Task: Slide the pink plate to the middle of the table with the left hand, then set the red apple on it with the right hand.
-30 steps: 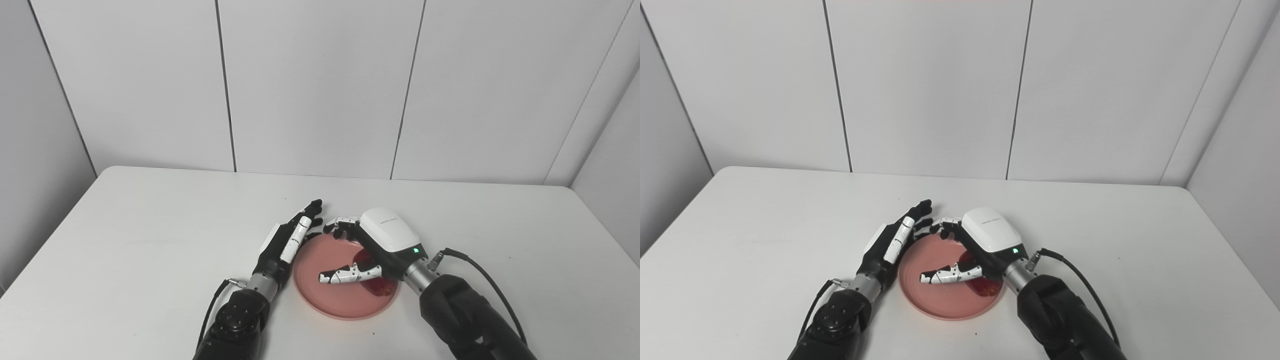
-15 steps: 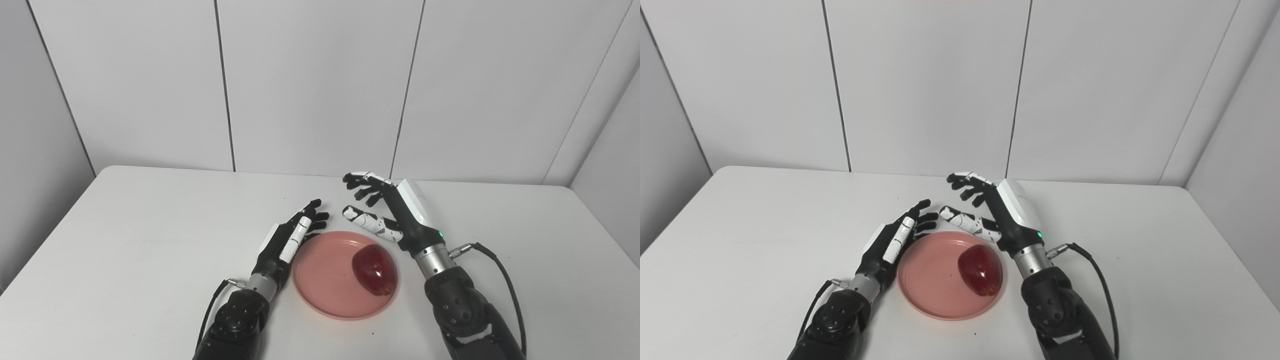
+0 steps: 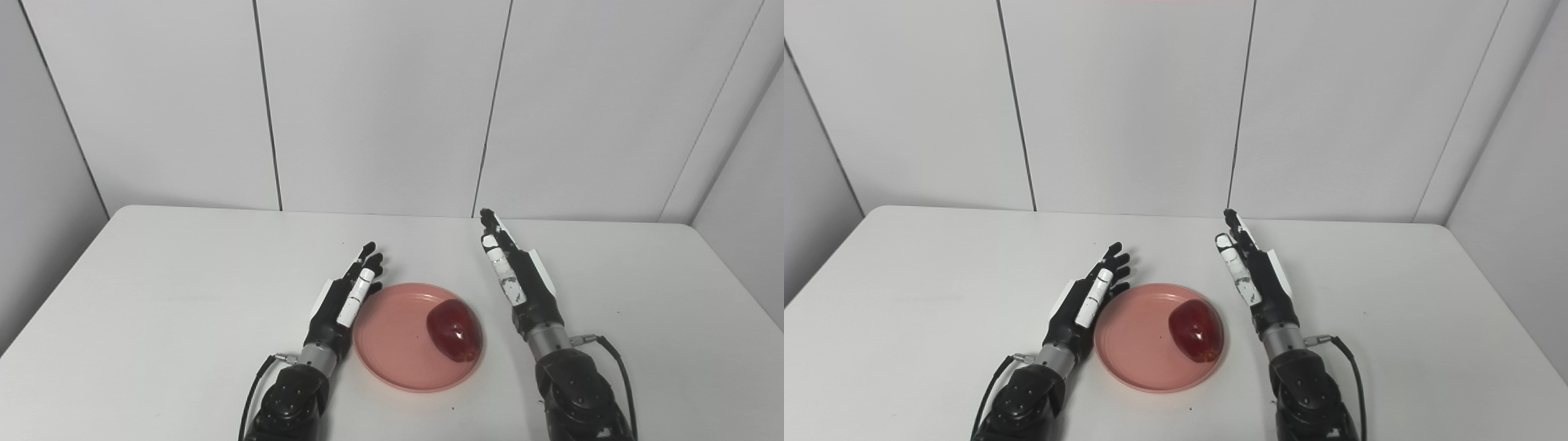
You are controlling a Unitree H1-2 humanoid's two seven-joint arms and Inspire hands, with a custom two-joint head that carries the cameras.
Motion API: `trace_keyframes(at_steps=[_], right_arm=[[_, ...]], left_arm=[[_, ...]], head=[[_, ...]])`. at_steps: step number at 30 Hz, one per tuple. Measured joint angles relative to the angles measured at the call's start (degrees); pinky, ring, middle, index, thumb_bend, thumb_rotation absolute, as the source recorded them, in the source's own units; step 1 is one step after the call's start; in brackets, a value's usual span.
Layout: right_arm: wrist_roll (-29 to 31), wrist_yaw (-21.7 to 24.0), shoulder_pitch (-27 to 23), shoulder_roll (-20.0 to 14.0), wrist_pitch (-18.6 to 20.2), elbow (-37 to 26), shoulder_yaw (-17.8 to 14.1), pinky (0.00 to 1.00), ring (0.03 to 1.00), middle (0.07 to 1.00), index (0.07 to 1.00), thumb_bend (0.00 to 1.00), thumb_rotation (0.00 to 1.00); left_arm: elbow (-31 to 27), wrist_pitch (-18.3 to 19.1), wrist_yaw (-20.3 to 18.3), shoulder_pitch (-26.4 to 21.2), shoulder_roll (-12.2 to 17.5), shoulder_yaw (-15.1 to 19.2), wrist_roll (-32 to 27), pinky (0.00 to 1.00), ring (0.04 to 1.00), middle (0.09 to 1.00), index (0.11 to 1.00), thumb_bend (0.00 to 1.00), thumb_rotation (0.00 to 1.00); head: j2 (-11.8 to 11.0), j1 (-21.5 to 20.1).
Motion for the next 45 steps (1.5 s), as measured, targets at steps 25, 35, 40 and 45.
trace_keyframes(at_steps=[25,35,40,45], right_arm=[[10.8,0.0,6.5,4.0,-0.9,2.4,-4.1,1.0,1.0,0.97,0.942,0.97,1.0],[10.9,0.2,6.0,5.8,-3.4,4.2,-3.4,1.0,1.0,0.982,0.957,0.96,1.0],[10.6,0.0,6.0,5.8,-3.5,4.2,-3.1,1.0,1.0,0.978,0.951,0.92,1.0],[8.7,-0.1,6.1,5.6,-4.8,4.5,-2.3,1.0,1.0,0.975,0.941,0.91,1.0]], left_arm=[[-13.3,-5.6,7.4,11.2,-1.9,-3.0,11.2,1.0,1.0,1.0,1.0,0.67,1.0],[-13.4,-2.8,8.6,11.3,-3.5,0.3,9.7,1.0,1.0,1.0,1.0,0.78,1.0],[-14.0,-0.1,8.6,11.5,-3.7,1.2,7.9,1.0,1.0,1.0,1.0,0.83,1.0],[-14.6,1.7,8.1,11.7,-3.8,2.2,4.5,1.0,1.0,1.0,1.0,0.85,1.0]], head=[[0.4,1.7],[0.6,2.3],[0.9,2.5],[1.0,2.4]])
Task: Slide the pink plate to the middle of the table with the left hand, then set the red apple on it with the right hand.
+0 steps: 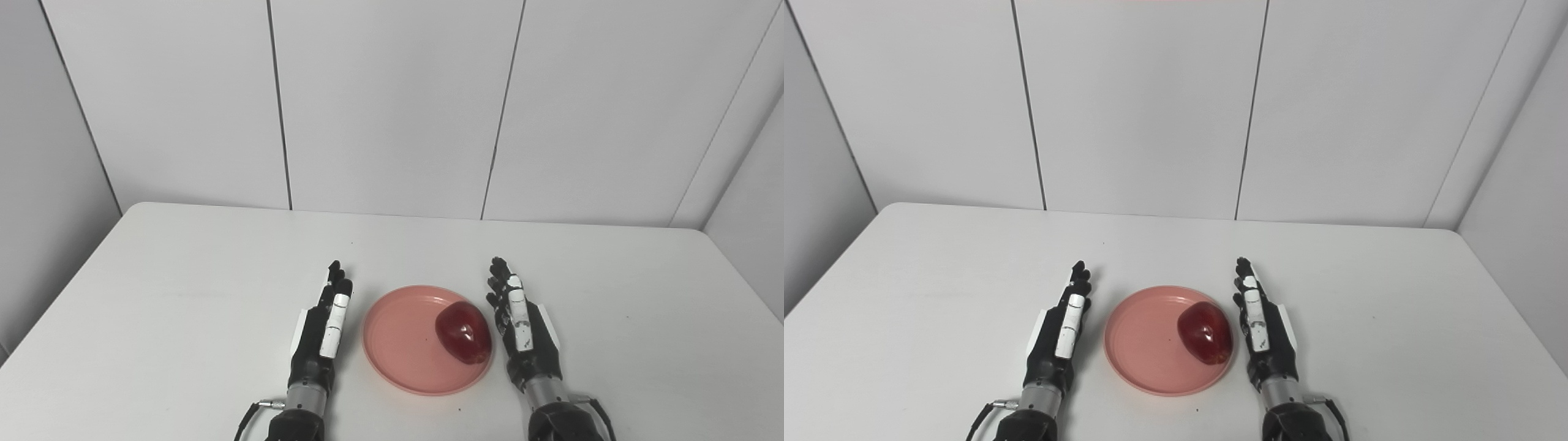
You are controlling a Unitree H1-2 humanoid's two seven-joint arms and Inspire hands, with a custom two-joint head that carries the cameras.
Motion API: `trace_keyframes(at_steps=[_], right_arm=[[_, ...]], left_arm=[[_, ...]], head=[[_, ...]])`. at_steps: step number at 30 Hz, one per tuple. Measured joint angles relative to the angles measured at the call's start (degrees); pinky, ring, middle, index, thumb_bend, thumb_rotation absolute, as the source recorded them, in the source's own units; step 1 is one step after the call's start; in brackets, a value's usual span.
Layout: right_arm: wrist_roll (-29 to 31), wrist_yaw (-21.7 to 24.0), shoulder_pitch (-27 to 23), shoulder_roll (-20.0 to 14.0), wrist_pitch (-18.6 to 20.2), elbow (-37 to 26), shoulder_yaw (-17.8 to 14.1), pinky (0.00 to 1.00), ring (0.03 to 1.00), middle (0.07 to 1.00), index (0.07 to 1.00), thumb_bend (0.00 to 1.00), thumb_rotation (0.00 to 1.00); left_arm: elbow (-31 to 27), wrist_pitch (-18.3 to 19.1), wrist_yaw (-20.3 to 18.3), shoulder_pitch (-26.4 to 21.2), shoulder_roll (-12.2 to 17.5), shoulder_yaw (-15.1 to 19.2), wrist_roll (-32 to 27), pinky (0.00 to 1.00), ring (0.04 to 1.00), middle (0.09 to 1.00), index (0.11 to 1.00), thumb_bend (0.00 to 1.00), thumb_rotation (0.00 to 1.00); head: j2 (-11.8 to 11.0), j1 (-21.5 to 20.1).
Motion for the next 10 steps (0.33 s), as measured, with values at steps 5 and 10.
trace_keyframes(at_steps=[5,10], right_arm=[[-2.9,-0.5,0.0,-0.3,-2.7,0.3,1.2,1.0,1.0,0.973,0.938,0.9,1.0],[-3.9,-1.2,0.0,-0.3,-3.3,0.3,1.3,1.0,1.0,0.983,0.932,0.91,1.0]], left_arm=[[0.0,0.1,-0.1,0.0,0.0,0.1,-1.4,1.0,1.0,1.0,1.0,0.87,1.0],[-0.4,0.8,-0.2,0.0,0.0,0.1,-2.4,1.0,1.0,1.0,1.0,0.86,1.0]], head=[[0.0,0.1],[0.1,0.0]])
